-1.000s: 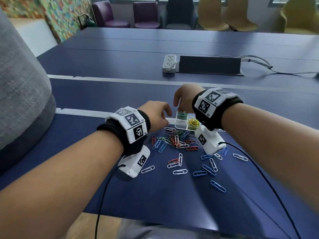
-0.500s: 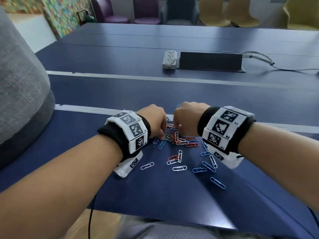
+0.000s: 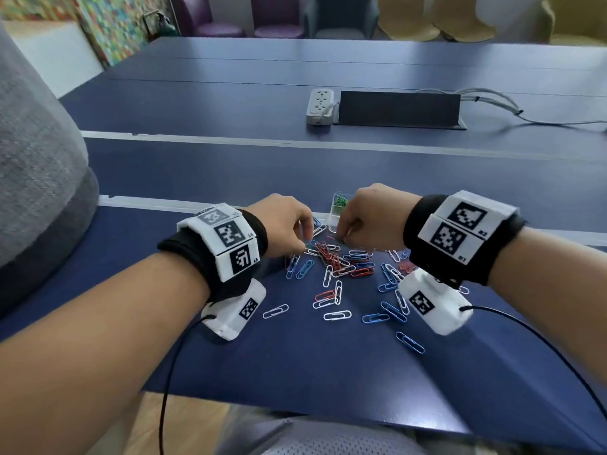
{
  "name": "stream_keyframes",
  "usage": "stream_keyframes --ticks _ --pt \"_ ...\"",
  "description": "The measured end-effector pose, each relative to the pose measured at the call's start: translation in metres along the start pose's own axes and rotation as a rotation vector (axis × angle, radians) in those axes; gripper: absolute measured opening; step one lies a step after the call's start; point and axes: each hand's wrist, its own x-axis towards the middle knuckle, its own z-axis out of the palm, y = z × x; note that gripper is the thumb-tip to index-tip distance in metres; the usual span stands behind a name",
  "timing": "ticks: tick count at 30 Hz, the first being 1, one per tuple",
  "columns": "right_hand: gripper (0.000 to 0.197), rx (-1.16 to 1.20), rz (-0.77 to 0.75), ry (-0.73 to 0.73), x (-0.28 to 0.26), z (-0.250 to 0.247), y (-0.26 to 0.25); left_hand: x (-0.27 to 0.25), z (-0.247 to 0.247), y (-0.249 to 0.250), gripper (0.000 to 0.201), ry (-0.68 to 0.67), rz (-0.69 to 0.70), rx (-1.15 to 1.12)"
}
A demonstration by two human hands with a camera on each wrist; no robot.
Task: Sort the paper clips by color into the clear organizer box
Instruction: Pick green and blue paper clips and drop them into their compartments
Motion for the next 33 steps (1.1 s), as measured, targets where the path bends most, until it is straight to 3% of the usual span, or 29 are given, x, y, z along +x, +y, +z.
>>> stream_keyframes --ticks 4,7,12,18,22,27,30,33 --pt "0.036 0.072 0.042 -0.095 -0.002 0.001 0.004 -0.003 0.000 0.001 0.024 -0.029 -0.002 -0.030" --pt "0.034 0.132 0.068 -0.086 -0.003 0.002 0.006 -0.004 0.000 0.001 0.028 -0.013 -0.017 -0.081" --pt "0.020 0.376 0.157 -0.032 -0.001 0.006 0.006 -0.002 0.001 0.007 0.014 -0.017 -0.051 -0.177" --pt "0.034 0.422 0.206 -0.091 0.004 0.010 0.001 0.000 0.002 0.011 0.023 -0.015 -0.052 -0.028" --pt "0.032 0.582 0.268 -0.136 0.006 0.009 -0.006 -0.002 0.007 0.016 0.009 -0.023 -0.042 0.000" --pt "0.027 0.314 0.190 -0.128 0.004 0.013 -0.008 0.001 0.010 0.014 0.017 0.013 0.015 0.041" --pt "0.019 0.154 0.151 -0.077 0.005 0.017 -0.013 0.000 0.003 0.014 0.008 0.037 0.013 0.051" --pt "0.027 0.055 0.127 -0.036 0.008 0.020 -0.019 -0.006 0.000 0.015 0.023 0.007 -0.062 0.123"
